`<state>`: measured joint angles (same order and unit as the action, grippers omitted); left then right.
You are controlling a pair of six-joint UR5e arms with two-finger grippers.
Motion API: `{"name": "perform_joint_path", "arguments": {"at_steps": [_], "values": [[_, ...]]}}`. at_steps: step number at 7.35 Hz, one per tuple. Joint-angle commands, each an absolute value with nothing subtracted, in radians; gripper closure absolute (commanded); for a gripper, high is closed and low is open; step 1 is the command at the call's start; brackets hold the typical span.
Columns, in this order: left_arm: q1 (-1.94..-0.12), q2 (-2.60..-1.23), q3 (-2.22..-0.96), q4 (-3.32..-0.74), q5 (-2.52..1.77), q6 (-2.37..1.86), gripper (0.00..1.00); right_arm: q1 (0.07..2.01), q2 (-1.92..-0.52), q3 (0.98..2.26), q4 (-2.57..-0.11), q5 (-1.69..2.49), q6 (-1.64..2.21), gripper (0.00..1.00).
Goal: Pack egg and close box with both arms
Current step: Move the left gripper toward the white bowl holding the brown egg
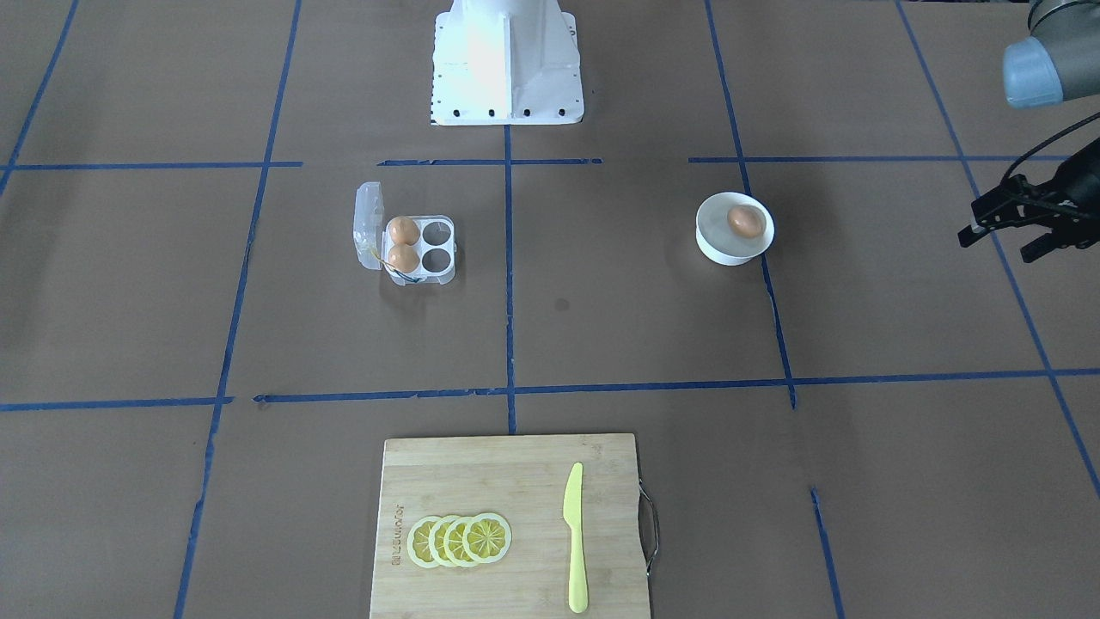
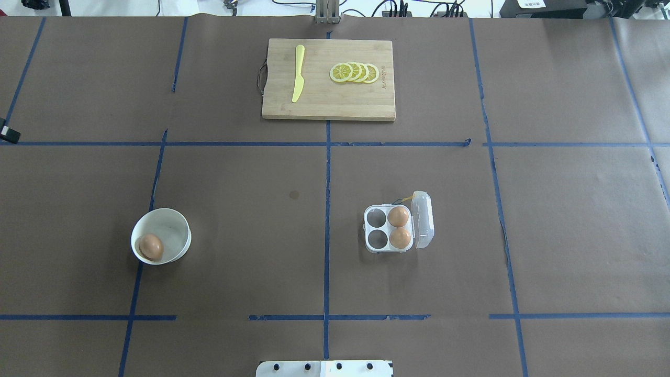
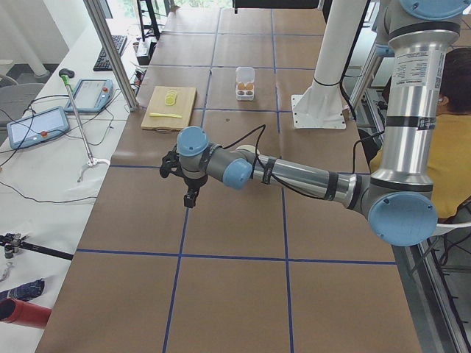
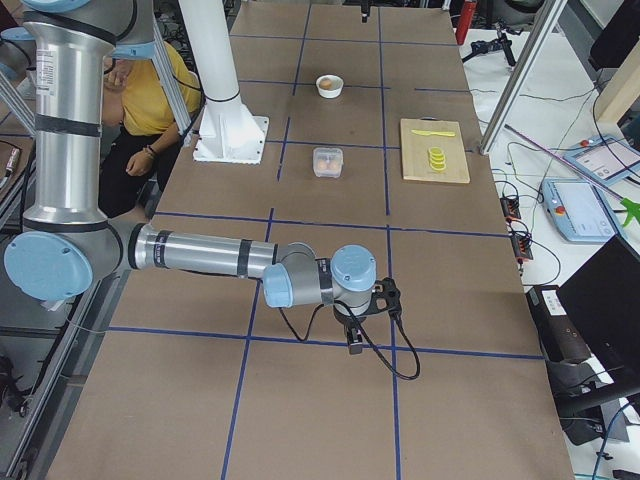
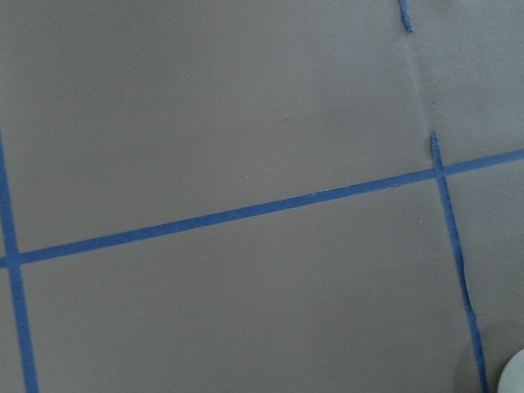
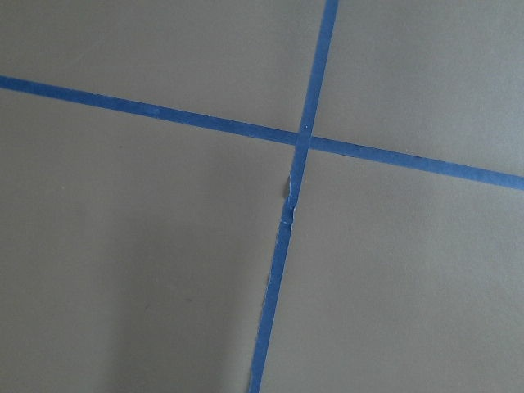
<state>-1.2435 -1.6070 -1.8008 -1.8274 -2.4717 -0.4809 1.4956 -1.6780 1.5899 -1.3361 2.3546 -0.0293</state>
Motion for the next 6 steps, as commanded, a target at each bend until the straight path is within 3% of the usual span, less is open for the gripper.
{"name": "perform_joint_path", "arguments": {"at_steps": [1, 6], "values": [[-1.128, -1.646, -1.836, -1.85, -2.412, -0.749, 0.0, 1.496, -1.678, 1.583, -1.336, 2.355, -0.028, 0.0], [-0.918, -1.706, -1.836, -1.841, -2.273, -0.942, 0.0, 1.49, -1.672, 1.557, -1.338, 2.355, -0.026, 0.0]]}}
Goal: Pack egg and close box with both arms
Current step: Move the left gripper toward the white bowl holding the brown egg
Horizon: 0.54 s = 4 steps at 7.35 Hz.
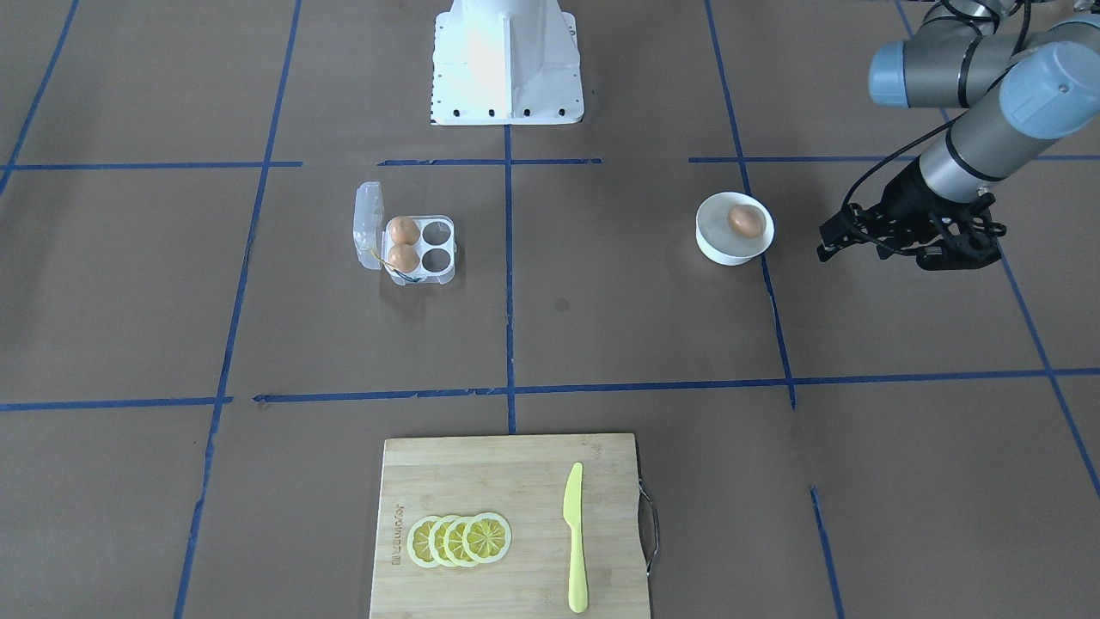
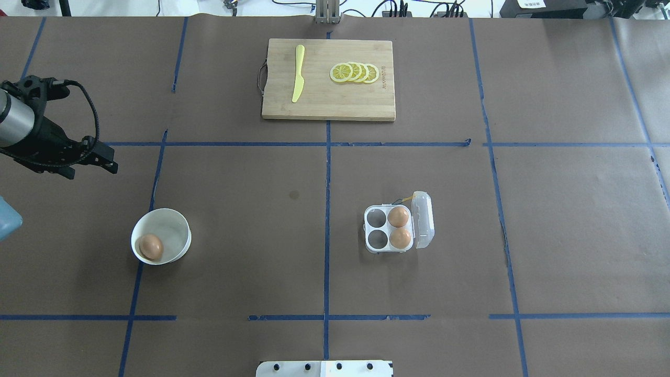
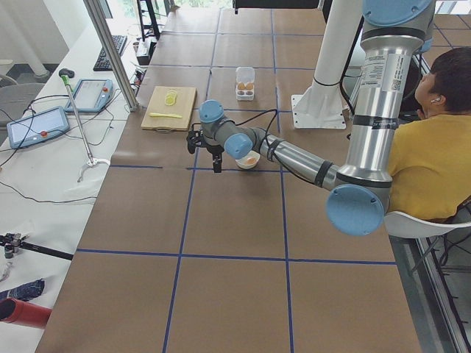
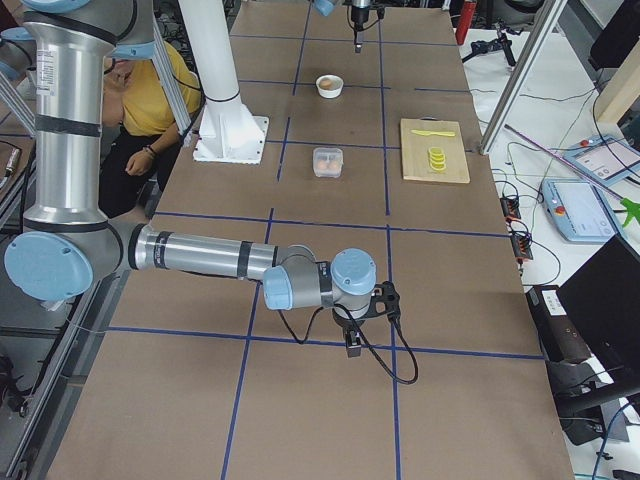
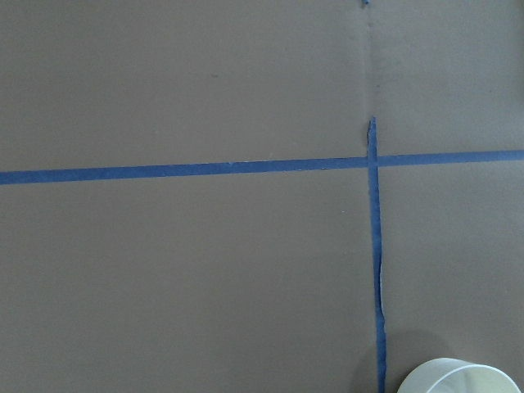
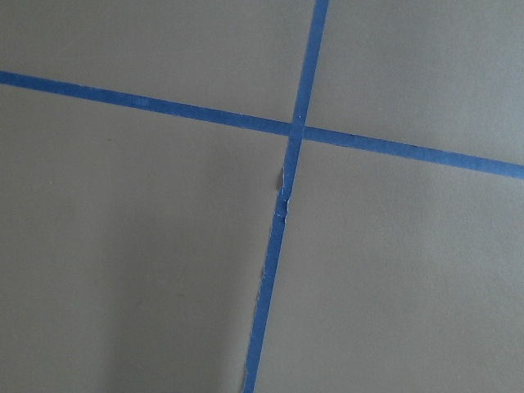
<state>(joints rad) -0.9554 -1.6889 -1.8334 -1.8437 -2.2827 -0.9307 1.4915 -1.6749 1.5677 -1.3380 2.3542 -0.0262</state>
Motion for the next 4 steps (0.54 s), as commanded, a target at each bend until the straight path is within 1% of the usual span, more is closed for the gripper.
{"name": "perform_joint_path", "arguments": {"at_steps": [1, 4], "values": [[-0.893, -1.715, -1.844, -1.841, -2.272, -0.962, 0.0, 1.488, -1.671, 1.551, -1.338, 2.356, -0.026, 0.0], [-0.79, -1.729, -1.847, -1.813, -2.173, -1.06, 0.01, 1.482, -1.661, 1.525, -1.338, 2.356, -0.031, 0.0]]}}
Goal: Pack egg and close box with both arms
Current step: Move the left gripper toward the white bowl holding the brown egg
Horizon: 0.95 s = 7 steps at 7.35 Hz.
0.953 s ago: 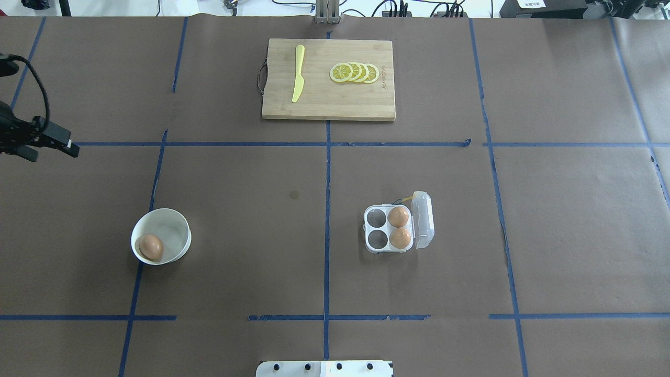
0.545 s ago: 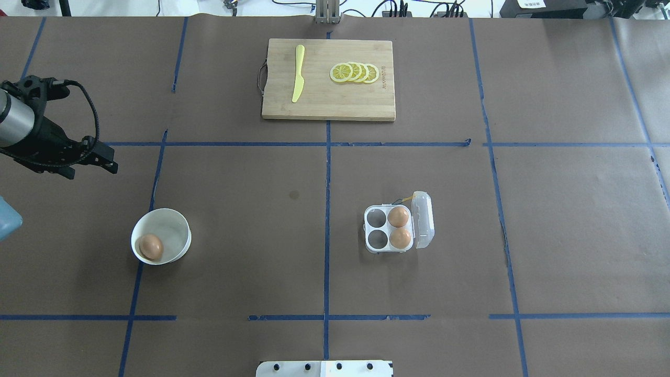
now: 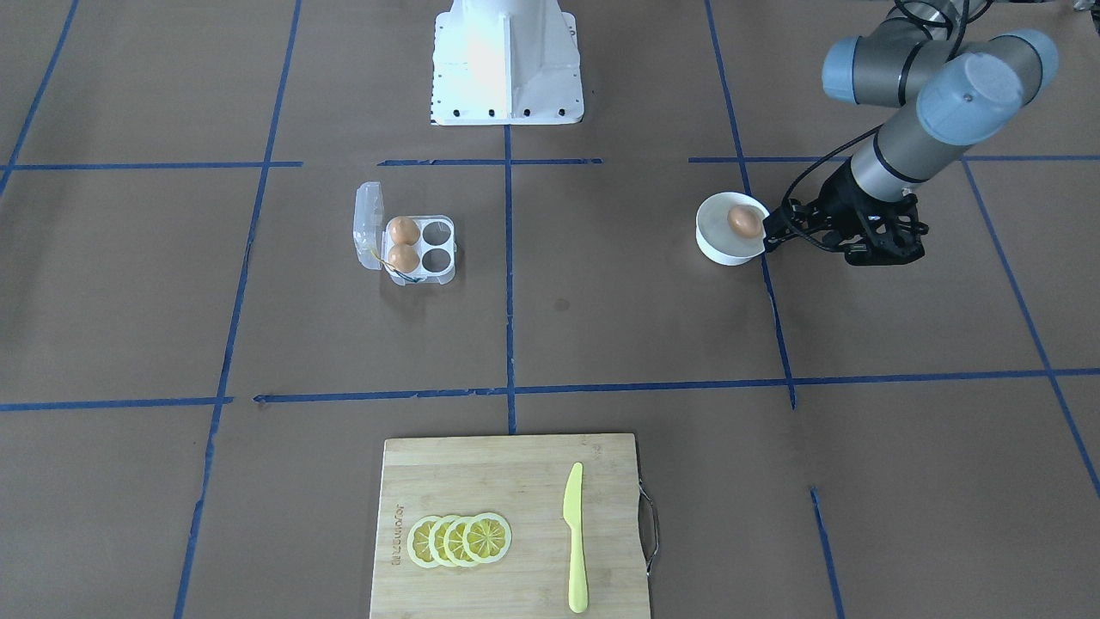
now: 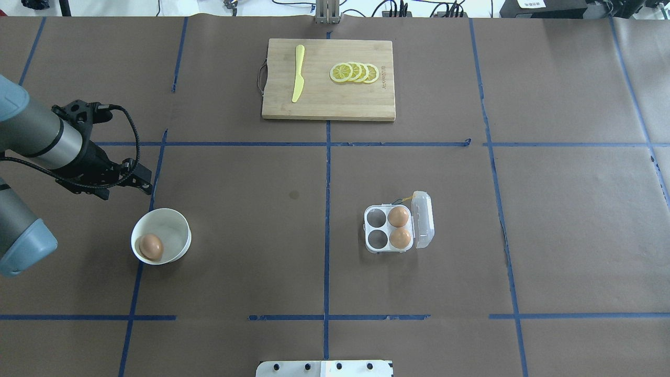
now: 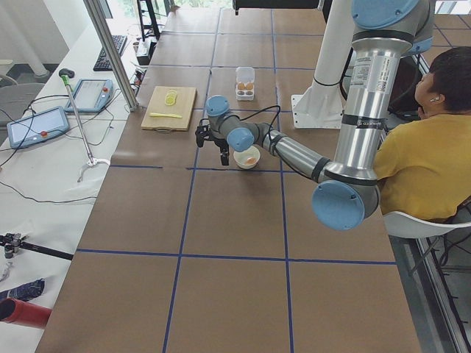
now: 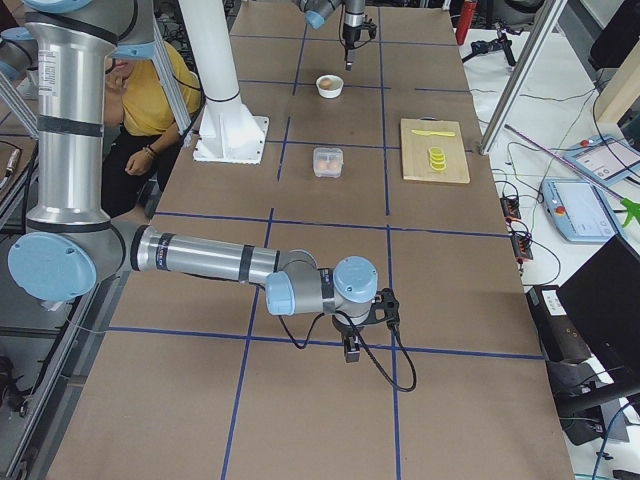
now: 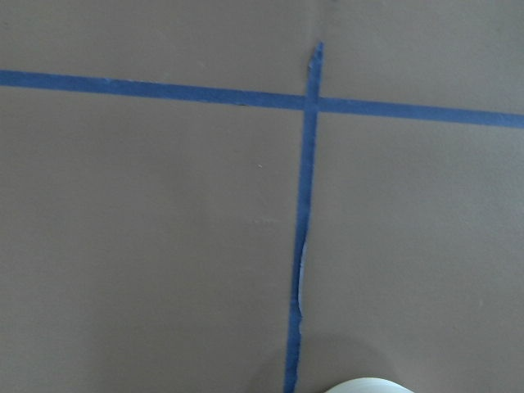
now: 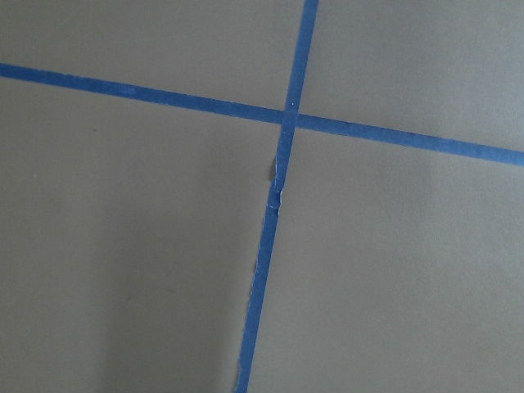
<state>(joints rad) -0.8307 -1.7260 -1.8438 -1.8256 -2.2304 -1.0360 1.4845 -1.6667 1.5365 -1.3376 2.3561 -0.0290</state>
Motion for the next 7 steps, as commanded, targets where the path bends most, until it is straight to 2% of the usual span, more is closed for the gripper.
{"name": "perform_joint_path", "arguments": {"at_steps": [1, 3, 7], "values": [[-0.784, -1.739, -1.844, -1.799, -2.168, -1.06, 0.01, 1.482, -1.661, 1.522, -1.338, 2.356, -0.031, 0.0], [-0.761, -1.766, -1.851, -1.801, -2.033, -1.057, 0.0, 1.482, -1.663, 1.516, -1.339, 2.359, -0.032, 0.0], [-0.709, -1.786, -1.876, -1.778, -2.025, -1.062, 0.0, 1.482, -1.663, 1.505, -1.339, 2.361, -0.032, 0.0]]}}
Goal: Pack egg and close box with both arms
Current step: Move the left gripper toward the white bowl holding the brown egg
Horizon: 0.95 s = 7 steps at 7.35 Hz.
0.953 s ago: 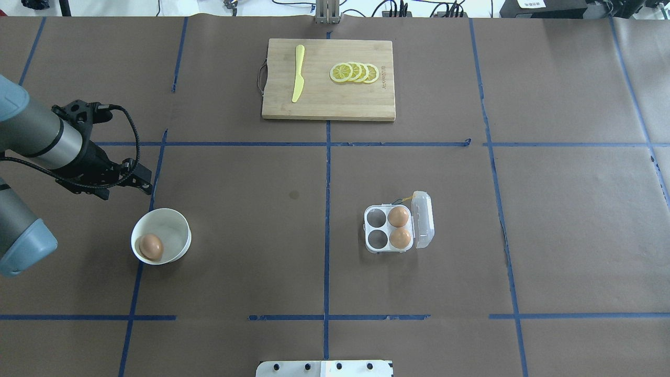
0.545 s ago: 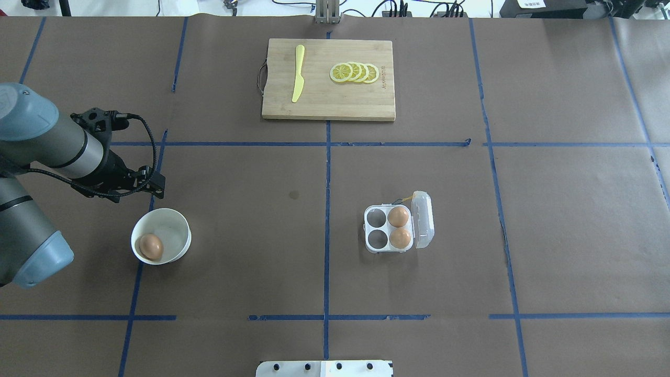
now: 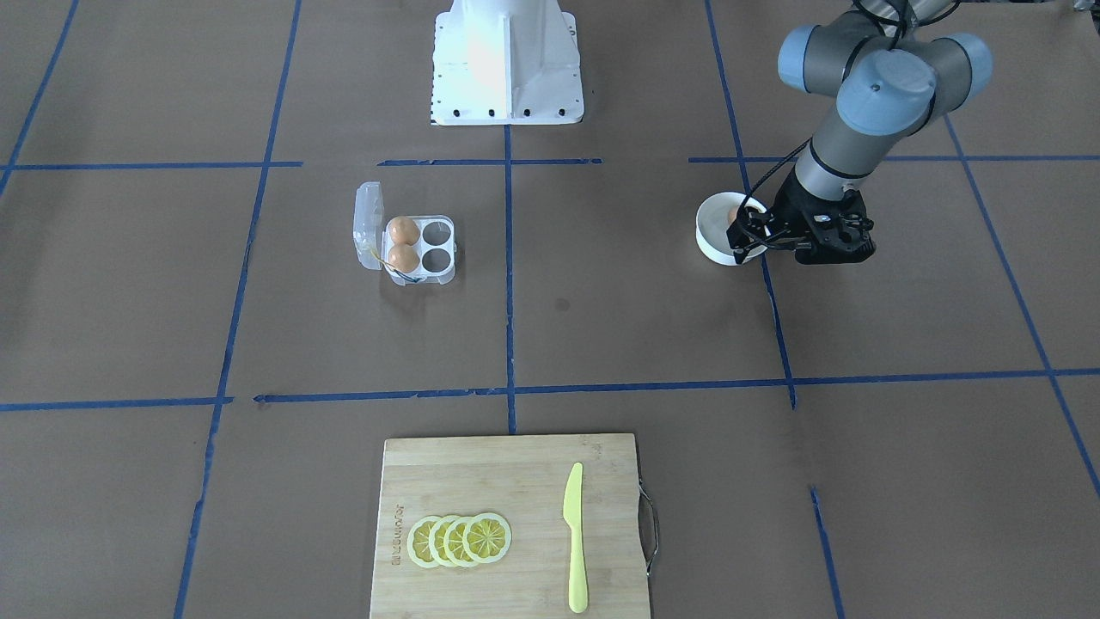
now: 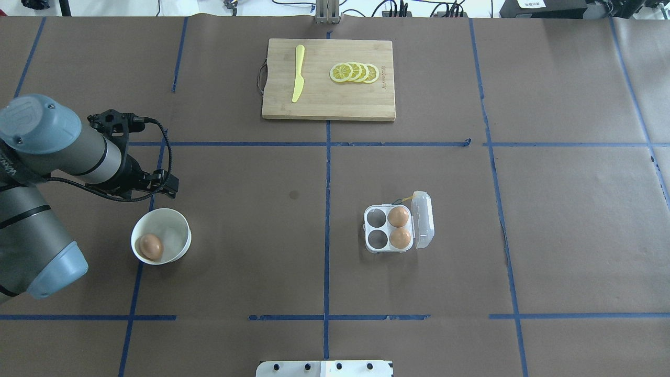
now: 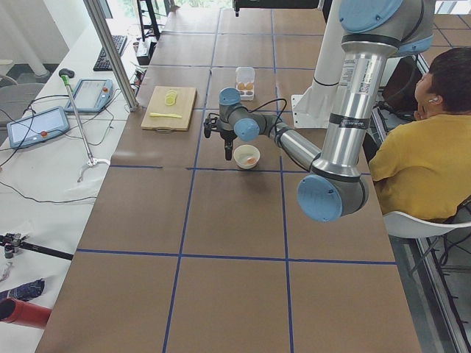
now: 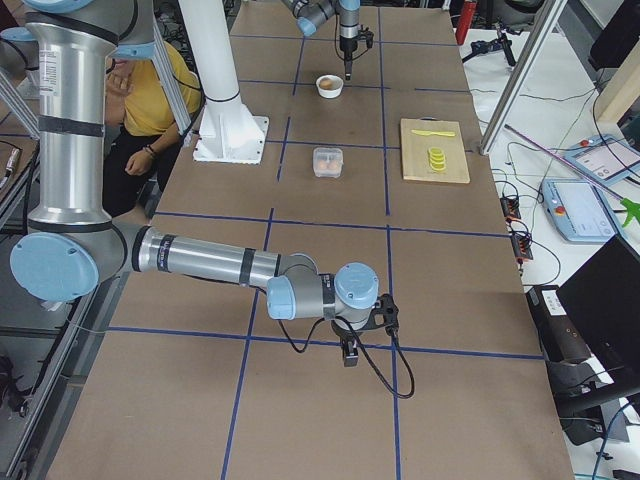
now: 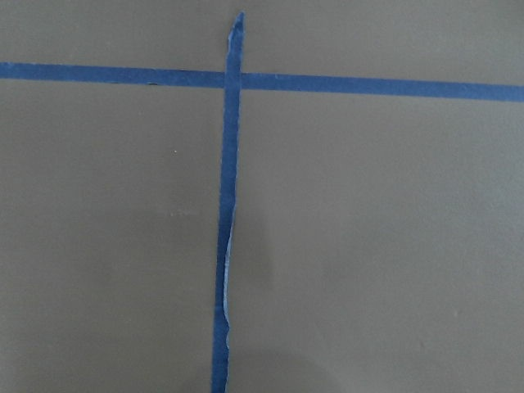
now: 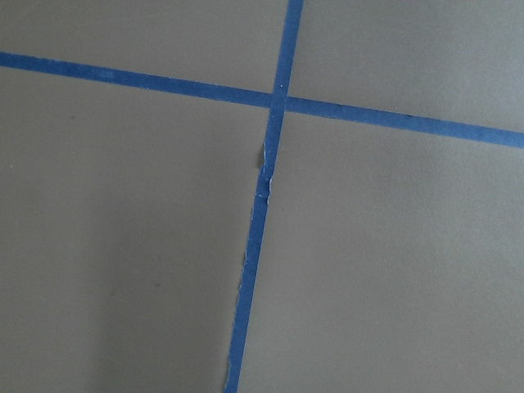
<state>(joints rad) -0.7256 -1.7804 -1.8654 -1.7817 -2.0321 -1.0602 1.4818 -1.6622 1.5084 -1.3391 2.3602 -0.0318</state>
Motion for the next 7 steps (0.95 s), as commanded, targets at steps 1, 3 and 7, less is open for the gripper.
{"name": "perform_joint_path", "arguments": {"at_steps": [1, 3, 7], "values": [[-0.695, -1.786, -1.884, -1.778, -2.022, -1.057, 0.0, 1.482, -1.663, 1.505, -1.339, 2.361, -0.032, 0.0], [-0.675, -1.783, -1.896, -1.779, -2.02, -1.046, 0.03, 1.482, -1.663, 1.497, -1.338, 2.362, -0.032, 0.0], [-0.669, -1.79, -1.896, -1.677, -2.031, -1.042, 0.06, 1.482, -1.663, 1.485, -1.338, 2.364, -0.032, 0.0]]}}
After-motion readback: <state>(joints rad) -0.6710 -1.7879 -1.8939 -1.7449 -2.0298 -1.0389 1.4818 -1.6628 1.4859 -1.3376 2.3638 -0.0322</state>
